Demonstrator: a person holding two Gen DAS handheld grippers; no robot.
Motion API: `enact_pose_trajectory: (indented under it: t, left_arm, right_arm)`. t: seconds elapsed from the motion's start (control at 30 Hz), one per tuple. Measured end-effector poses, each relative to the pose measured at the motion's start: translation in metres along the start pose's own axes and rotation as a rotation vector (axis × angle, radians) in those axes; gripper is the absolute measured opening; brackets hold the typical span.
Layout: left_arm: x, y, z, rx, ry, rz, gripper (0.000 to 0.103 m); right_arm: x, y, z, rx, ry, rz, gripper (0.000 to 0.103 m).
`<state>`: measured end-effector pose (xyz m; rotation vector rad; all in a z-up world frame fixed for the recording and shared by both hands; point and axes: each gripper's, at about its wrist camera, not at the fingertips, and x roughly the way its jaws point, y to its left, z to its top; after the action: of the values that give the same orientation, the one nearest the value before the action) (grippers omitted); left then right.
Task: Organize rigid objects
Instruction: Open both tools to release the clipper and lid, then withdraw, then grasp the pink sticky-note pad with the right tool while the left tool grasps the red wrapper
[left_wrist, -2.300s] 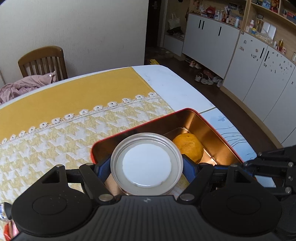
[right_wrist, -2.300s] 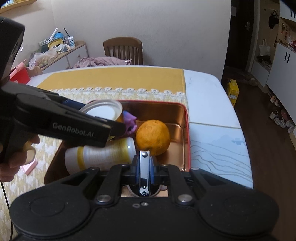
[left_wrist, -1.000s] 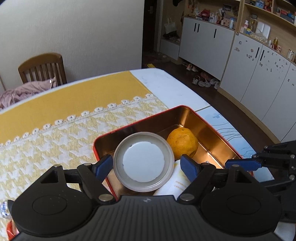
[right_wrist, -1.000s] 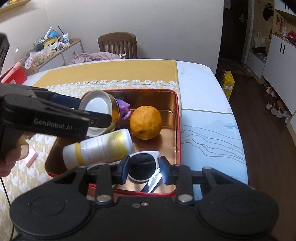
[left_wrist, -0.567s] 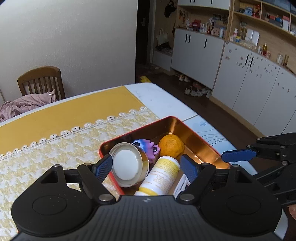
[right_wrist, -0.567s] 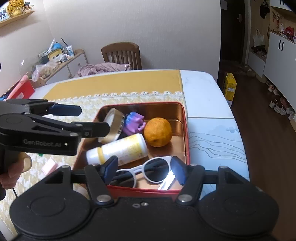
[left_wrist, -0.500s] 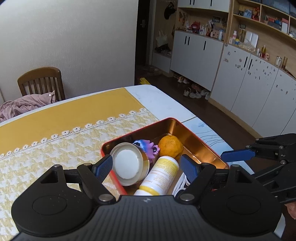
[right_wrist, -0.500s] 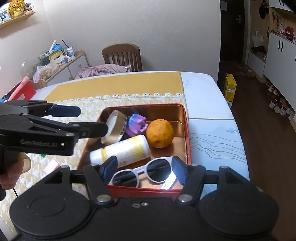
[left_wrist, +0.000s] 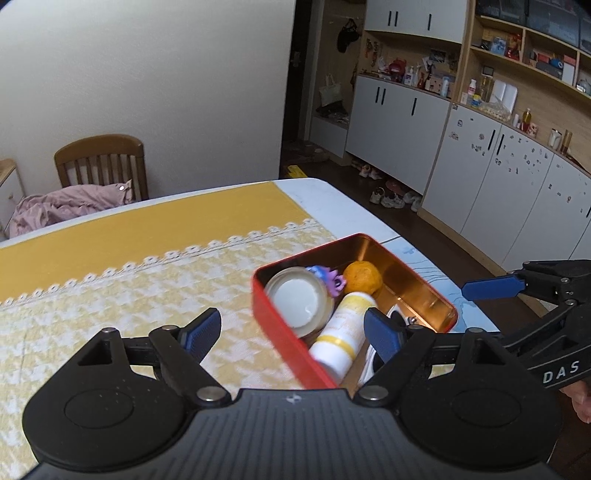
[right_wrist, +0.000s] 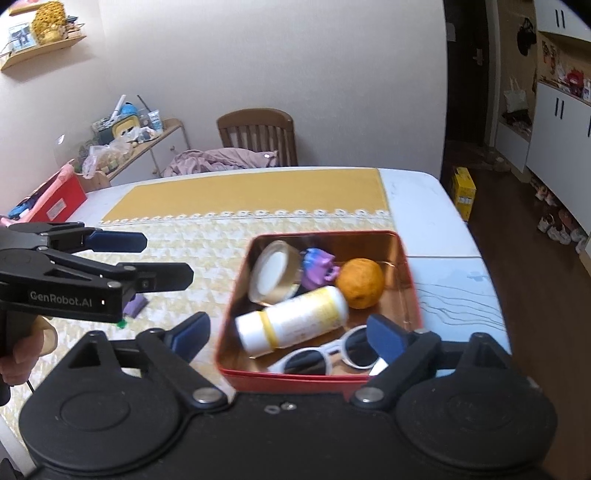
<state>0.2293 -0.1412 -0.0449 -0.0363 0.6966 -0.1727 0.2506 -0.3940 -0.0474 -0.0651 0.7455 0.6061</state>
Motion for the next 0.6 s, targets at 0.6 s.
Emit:
enact_pose_trajectory:
  t: [0.6]
  left_arm:
    - [-0.049,0.119,-0.047,-0.106,-0.021,0.191,0.087]
  right_arm:
    - [0.033,0.107,-0.013,-0.047,0.038,0.092,0.103]
